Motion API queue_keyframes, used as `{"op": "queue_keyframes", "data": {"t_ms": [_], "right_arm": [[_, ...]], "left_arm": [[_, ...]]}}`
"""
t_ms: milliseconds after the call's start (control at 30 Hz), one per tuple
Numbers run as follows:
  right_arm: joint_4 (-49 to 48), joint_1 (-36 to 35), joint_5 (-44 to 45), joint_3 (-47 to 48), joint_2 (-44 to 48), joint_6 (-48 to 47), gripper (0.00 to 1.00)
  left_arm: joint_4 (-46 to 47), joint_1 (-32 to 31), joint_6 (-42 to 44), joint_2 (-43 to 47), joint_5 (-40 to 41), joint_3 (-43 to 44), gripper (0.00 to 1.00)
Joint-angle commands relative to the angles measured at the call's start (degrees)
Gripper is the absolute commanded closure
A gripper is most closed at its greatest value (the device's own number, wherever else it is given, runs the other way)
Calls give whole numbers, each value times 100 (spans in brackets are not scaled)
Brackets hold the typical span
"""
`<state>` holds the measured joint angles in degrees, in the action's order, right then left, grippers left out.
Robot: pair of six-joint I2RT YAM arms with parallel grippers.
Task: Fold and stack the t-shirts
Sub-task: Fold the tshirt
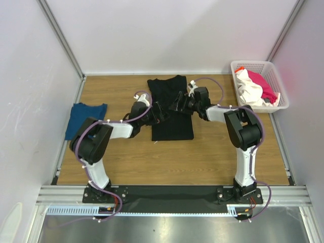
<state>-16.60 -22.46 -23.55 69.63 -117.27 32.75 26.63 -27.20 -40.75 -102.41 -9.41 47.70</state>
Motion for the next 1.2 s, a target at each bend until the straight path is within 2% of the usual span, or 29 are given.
{"op": "queue_keyframes", "data": {"t_ms": [0, 200, 567, 667, 767, 833, 867, 900, 967, 1000, 1167], "right_arm": [[-475, 119, -158, 411, -207, 187, 16], [-554, 172, -299, 719, -568, 468, 16], [-168, 233, -290, 1290, -376, 267, 14], [86, 338, -316, 1544, -261, 162, 12], [893, 452, -238, 2001, -42, -163, 9], [1491, 549, -37, 2099, 344, -478, 7], [1824, 558, 382, 2125, 511, -541, 6], [2453, 567, 621, 2134, 660, -594, 5], [3063, 585, 1200, 1889, 1152, -455, 5], [3266, 576, 1221, 1662, 1328, -419, 5], [2794, 576, 765, -602, 2627, 19, 9]], "left_arm": [[894, 214, -493, -401, -517, 327, 2], [1274, 461, -1013, -1061, -922, 704, 3], [993, 690, -768, -1158, -975, 1267, 2], [582, 725, -513, -1263, -984, 1636, 2], [-174, 804, -75, -1098, -897, 1997, 1], [-789, 813, 400, -580, -669, 2024, 0], [-1070, 813, 541, -369, -398, 2041, 0], [-1751, 804, 742, 16, -230, 2102, 0], [-2484, 778, 762, 361, 104, 2138, 0], [-2923, 752, 727, 562, 80, 1955, 0], [-2891, 497, 472, 1969, 255, 496, 0]]}}
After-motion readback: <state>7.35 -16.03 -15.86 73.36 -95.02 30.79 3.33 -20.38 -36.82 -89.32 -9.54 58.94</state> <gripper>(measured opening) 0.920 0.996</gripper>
